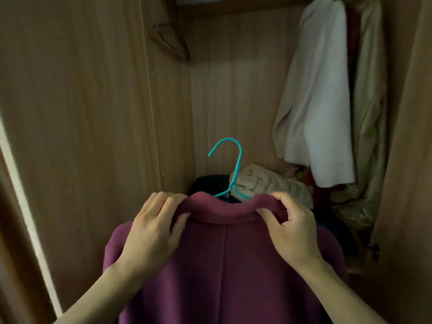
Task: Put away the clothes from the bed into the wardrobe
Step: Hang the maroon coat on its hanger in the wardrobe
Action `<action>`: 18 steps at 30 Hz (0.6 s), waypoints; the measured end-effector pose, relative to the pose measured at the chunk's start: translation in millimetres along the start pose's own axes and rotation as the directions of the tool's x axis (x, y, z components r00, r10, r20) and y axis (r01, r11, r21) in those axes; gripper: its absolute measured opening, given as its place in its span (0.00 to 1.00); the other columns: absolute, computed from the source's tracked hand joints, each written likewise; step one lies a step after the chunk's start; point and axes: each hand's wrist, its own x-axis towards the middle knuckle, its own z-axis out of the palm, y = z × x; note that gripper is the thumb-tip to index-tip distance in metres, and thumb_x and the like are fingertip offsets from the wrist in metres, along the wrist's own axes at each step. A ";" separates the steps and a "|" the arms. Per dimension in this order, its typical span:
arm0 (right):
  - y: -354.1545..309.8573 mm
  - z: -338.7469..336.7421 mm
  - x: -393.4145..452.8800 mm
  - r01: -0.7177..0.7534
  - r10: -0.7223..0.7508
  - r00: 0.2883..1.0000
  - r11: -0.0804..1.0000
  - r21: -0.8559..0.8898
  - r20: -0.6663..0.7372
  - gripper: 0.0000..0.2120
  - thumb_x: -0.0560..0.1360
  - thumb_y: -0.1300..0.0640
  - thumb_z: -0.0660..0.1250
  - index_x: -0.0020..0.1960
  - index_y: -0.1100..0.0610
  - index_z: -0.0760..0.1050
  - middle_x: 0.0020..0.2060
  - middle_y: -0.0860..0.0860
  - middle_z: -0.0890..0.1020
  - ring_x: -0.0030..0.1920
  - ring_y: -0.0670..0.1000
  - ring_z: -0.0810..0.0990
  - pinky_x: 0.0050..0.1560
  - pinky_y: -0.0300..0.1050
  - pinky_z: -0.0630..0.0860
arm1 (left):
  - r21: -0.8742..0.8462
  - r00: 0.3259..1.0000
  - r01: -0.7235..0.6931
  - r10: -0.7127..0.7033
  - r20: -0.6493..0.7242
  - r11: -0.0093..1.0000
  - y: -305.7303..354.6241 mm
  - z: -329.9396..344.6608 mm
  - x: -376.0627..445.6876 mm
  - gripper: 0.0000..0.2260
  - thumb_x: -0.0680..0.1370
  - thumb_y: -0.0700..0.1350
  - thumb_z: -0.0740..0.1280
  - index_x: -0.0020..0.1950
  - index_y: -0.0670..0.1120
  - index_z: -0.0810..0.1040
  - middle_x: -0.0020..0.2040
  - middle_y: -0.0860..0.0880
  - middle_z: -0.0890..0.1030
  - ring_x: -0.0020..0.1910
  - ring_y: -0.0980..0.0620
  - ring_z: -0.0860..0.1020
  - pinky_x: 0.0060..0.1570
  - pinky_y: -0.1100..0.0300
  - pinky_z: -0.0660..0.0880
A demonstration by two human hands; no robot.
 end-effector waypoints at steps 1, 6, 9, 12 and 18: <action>5.2 -0.5 8.6 -0.006 0.006 1.000 1.000 0.017 -0.007 0.14 0.72 0.46 0.71 0.53 0.53 0.80 0.42 0.39 0.82 0.38 0.45 0.82 0.38 0.47 0.80 | 0.019 1.000 0.009 -0.009 -0.007 1.000 1.8 4.8 8.7 0.10 0.77 0.44 0.68 0.57 0.41 0.79 0.50 0.50 0.79 0.47 0.50 0.76 0.50 0.58 0.74; 23.6 0.3 46.8 -0.011 0.012 0.998 1.000 0.016 -0.064 0.12 0.72 0.51 0.75 0.52 0.55 0.81 0.42 0.43 0.84 0.43 0.44 0.82 0.45 0.49 0.80 | 0.149 0.991 0.132 -0.129 -0.028 0.980 9.4 27.6 51.9 0.12 0.76 0.47 0.67 0.58 0.46 0.78 0.52 0.51 0.77 0.50 0.48 0.75 0.51 0.50 0.72; 32.5 -1.1 60.9 -0.057 0.054 0.992 0.998 -0.022 -0.114 0.13 0.71 0.51 0.75 0.52 0.56 0.82 0.42 0.47 0.85 0.42 0.49 0.83 0.45 0.53 0.80 | 0.228 0.983 0.156 -0.127 -0.136 0.961 28.8 38.6 72.8 0.10 0.74 0.45 0.69 0.54 0.45 0.79 0.52 0.48 0.76 0.49 0.45 0.73 0.47 0.49 0.70; 33.0 -2.8 68.3 -0.085 0.076 0.987 0.994 -0.062 -0.144 0.12 0.71 0.51 0.76 0.51 0.56 0.81 0.41 0.49 0.85 0.42 0.52 0.83 0.44 0.53 0.79 | 0.039 0.990 0.116 -0.113 -0.083 0.992 58.9 54.2 81.4 0.04 0.75 0.46 0.68 0.47 0.46 0.79 0.44 0.50 0.77 0.43 0.48 0.76 0.43 0.48 0.74; 10.0 11.4 62.7 -0.104 0.098 0.992 0.992 -0.065 -0.082 0.14 0.72 0.48 0.74 0.50 0.57 0.80 0.39 0.51 0.84 0.40 0.52 0.82 0.43 0.51 0.78 | -0.332 0.843 0.530 -0.445 0.302 0.781 100.0 85.0 87.4 0.20 0.70 0.65 0.63 0.47 0.50 0.78 0.44 0.52 0.82 0.44 0.54 0.81 0.48 0.53 0.78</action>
